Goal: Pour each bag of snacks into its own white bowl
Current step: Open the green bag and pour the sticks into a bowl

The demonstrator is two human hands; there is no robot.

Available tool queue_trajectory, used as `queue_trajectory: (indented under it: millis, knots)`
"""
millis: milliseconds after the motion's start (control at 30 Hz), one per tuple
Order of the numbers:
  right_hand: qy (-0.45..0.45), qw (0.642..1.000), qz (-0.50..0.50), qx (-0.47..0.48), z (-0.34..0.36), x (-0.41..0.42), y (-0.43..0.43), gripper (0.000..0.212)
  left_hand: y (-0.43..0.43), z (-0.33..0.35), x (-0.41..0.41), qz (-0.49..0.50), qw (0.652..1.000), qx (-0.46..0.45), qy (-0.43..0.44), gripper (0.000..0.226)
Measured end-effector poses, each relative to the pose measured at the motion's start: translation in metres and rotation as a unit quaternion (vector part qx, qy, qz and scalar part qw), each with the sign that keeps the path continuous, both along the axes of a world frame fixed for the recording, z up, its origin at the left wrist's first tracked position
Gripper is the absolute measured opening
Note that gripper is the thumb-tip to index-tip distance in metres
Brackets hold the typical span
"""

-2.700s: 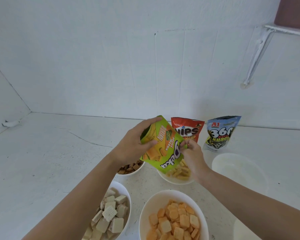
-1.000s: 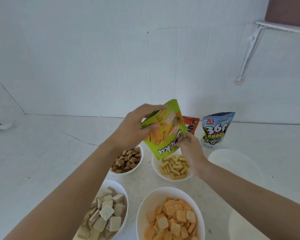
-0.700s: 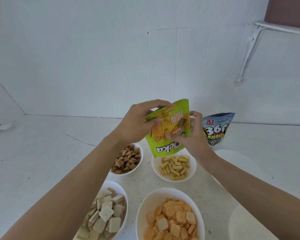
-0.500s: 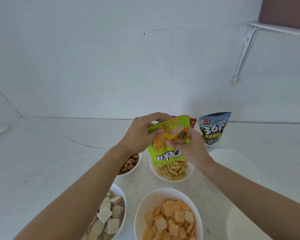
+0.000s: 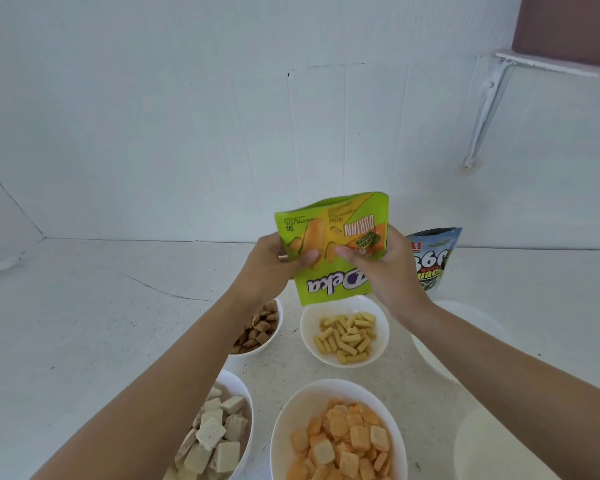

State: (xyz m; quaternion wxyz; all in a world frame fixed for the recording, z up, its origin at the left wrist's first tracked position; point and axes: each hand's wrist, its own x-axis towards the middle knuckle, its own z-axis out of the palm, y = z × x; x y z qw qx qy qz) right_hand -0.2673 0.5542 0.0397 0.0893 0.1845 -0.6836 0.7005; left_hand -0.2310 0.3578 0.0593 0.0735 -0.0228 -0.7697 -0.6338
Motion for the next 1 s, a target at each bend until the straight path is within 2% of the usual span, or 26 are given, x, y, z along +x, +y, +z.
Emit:
queue_trajectory:
  millis: [133,267,333,433,533,600,667,733,800,933,1000]
  knots:
    - [-0.021,1.0,0.011,0.017,-0.02,0.0,-0.001,0.031,0.0,-0.021,0.005,0.005,0.999,0.041,-0.035,0.02]
    - [-0.001,0.998,0.01,0.066,-0.02,0.0,-0.001,0.027,0.001,-0.028,0.009,0.035,0.994,0.099,-0.036,0.018]
    - [-0.017,0.995,0.01,0.095,-0.021,-0.002,0.001,0.034,-0.002,-0.029,0.01,0.055,0.985,0.158,-0.039,0.022]
    - [-0.086,0.99,0.041,0.104,-0.025,-0.003,0.003,0.039,-0.009,-0.031,0.013,0.071,0.96,0.264,-0.06,0.028]
    - [-0.13,0.986,0.085,0.065,-0.022,0.004,-0.002,0.03,-0.018,-0.032,0.019,0.09,0.924,0.361,-0.094,0.028]
    - [-0.183,0.977,0.11,-0.002,-0.018,0.007,-0.012,0.036,-0.022,-0.032,0.024,0.093,0.896,0.421,-0.11,0.035]
    - [-0.265,0.947,0.148,-0.101,-0.014,0.009,-0.025,0.048,-0.026,-0.033,0.029,0.1,0.871,0.467,-0.115,0.041]
    - [-0.314,0.921,0.191,-0.131,-0.011,0.014,-0.042,0.052,-0.029,-0.033,0.035,0.109,0.859,0.487,-0.11,0.045]
    - [-0.332,0.912,0.219,-0.097,-0.01,0.023,-0.062,0.05,-0.036,-0.034,0.041,0.13,0.859,0.485,-0.101,0.049]
    - [-0.327,0.924,0.197,-0.026,-0.012,0.038,-0.091,0.046,-0.06,-0.034,0.059,0.203,0.866,0.444,-0.104,0.07]
    - [-0.32,0.929,0.187,0.007,-0.012,0.038,-0.097,0.045,-0.076,-0.033,0.07,0.251,0.866,0.421,-0.103,0.072]
